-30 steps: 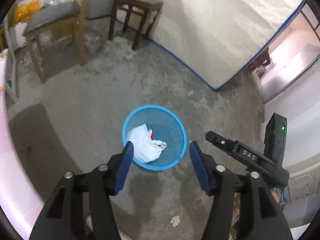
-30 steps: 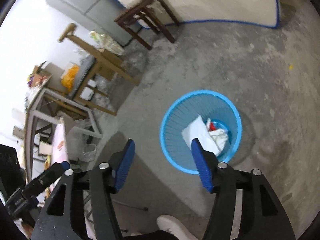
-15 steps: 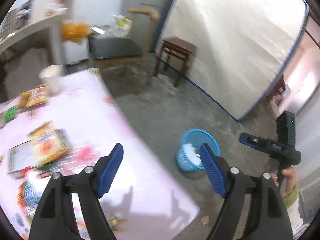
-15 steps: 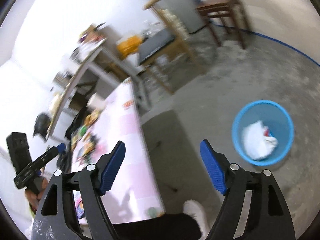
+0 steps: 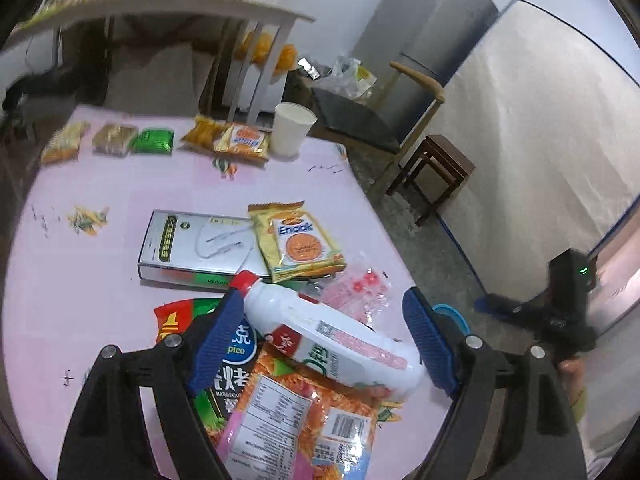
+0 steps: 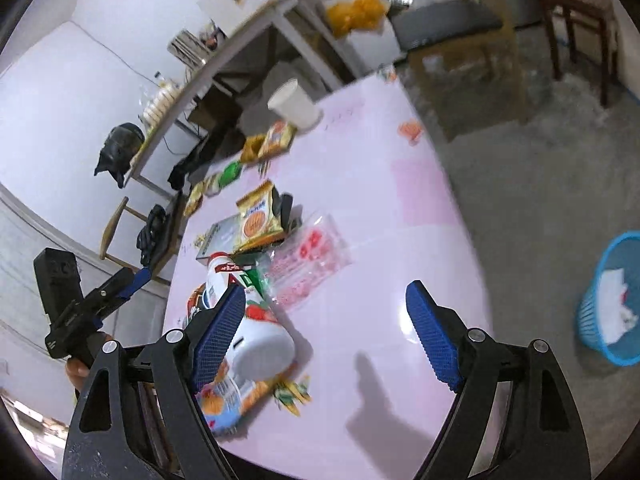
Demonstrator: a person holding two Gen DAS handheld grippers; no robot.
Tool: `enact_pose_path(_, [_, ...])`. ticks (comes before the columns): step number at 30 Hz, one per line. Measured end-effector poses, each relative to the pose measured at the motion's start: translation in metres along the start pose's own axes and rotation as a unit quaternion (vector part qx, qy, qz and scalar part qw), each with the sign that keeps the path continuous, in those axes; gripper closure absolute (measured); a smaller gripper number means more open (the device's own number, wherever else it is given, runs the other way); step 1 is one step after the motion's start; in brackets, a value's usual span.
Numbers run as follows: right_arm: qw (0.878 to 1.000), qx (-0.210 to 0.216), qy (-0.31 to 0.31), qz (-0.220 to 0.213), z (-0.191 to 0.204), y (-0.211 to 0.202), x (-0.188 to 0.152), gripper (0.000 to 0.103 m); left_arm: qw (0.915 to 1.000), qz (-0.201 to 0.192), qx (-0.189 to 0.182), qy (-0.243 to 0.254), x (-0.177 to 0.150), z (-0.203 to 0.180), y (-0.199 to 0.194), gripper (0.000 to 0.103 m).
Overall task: Collect trash
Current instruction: 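Grasp the yellow Enaak snack packet with the left gripper while the right grasps the clear bag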
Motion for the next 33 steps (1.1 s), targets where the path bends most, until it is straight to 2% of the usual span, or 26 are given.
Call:
enact_pose_path(4, [0.999,0.026,0.029,0.026,0.001,0.033,0.009,0.03,0.9994,0.012,-0.014,-0.03,0.03,0.019,0.019,0.024])
enact_pose_path(9, [0.998,0.031,0.047,0.037,-0.003,0.055,0.023,0.034,0.9992,0.026,0.014,-0.025,0.077,0.03,0.059,0.027])
enact_pose_path(12, [0.998,0.031,0.038,0.046,-0.004,0.061,0.031,0.034,0.9981,0.045,0.041,0.001,0.102,0.034,0.09,0.027])
enact_pose_path(15, [0.998,0.033,0.028,0.055,-0.004,0.069,0.038,0.034,0.9956,0.045,0.075,0.034,0.112,0.036,0.11,0.028])
enact_pose_path(17, [0.997,0.037,0.025,0.062,-0.006,0.074,0.041,0.035,0.9905,0.056,0.099,0.077,0.113,0.034,0.125,0.028])
enact_pose_path(21, [0.996,0.049,0.017,0.073,-0.009,0.084,0.043,0.035,0.9868,0.083,0.099,0.097,0.11,0.038,0.142,0.029])
enact_pose_path(24, [0.995,0.061,0.006,0.076,-0.006,0.087,0.043,0.035,0.9831,0.094,0.119,0.103,0.108,0.043,0.151,0.037])
enact_pose_path(29, [0.994,0.066,-0.008,0.083,0.001,0.093,0.042,0.04,0.988,0.103,0.094,0.067,0.108,0.057,0.156,0.056])
enact_pose_path(31, [0.994,0.063,-0.011,0.083,0.003,0.094,0.041,0.047,0.9896,0.098,0.089,0.056,0.109,0.06,0.155,0.07])
enact_pose_path(33, [0.994,0.062,-0.009,0.085,0.002,0.095,0.041,0.054,0.9905,0.095,0.087,0.047,0.109,0.062,0.154,0.078])
Point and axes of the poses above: each gripper's, at about its wrist camera, not at the fingertips, and y roughly the way its jaws point, z to its left, x to its top, the point moved 1 cm from there along y, roughly the way its jaws point, and after that the axes turned 10 degrees about z, right-handed, at the moved point
